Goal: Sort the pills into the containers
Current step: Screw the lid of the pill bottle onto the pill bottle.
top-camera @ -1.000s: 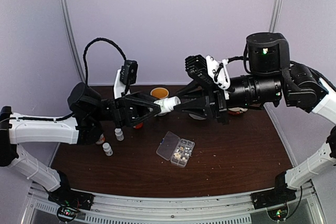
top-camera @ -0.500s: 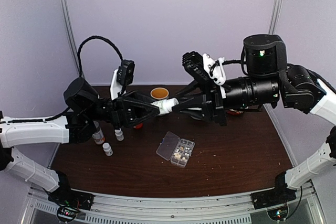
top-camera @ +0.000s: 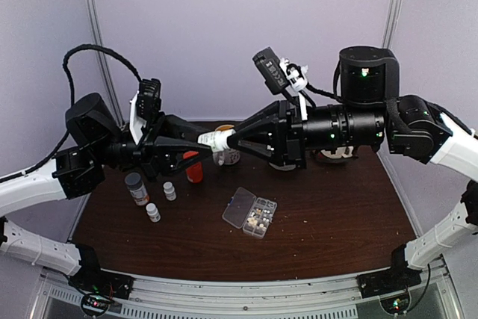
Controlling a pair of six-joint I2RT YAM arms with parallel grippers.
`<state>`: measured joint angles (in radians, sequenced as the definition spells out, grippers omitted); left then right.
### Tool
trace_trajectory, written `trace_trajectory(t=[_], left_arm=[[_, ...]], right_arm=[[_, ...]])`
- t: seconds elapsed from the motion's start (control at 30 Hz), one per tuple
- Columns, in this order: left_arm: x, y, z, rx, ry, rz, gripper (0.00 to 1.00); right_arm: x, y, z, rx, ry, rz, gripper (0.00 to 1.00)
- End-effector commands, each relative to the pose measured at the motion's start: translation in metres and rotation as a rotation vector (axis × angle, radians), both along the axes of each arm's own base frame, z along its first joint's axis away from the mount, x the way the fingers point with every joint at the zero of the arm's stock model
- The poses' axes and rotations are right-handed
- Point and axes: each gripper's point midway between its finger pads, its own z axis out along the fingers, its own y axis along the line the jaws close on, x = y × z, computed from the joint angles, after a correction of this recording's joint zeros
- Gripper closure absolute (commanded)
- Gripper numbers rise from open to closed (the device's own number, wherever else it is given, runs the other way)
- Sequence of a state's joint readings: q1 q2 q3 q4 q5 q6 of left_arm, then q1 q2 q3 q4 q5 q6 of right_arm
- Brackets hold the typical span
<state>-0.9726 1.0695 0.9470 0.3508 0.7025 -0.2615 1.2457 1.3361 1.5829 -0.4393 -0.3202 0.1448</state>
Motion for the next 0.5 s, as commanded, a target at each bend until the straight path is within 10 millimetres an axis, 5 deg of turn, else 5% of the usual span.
trace_trajectory(t=[0.0, 0.47], left_arm=[[0.021, 0.0, 0.004, 0.002, -0.175, 0.173, 1.0], [0.035, 0.008, 0.003, 0.061, -0.686, 0.384, 1.0]], right_arm=[[-0.016, 0.02, -0.013, 0.02, 0.233, 0.057, 0.88], [-0.003, 0.027, -0.005, 0.219, 0.845, 0.03, 0.87]])
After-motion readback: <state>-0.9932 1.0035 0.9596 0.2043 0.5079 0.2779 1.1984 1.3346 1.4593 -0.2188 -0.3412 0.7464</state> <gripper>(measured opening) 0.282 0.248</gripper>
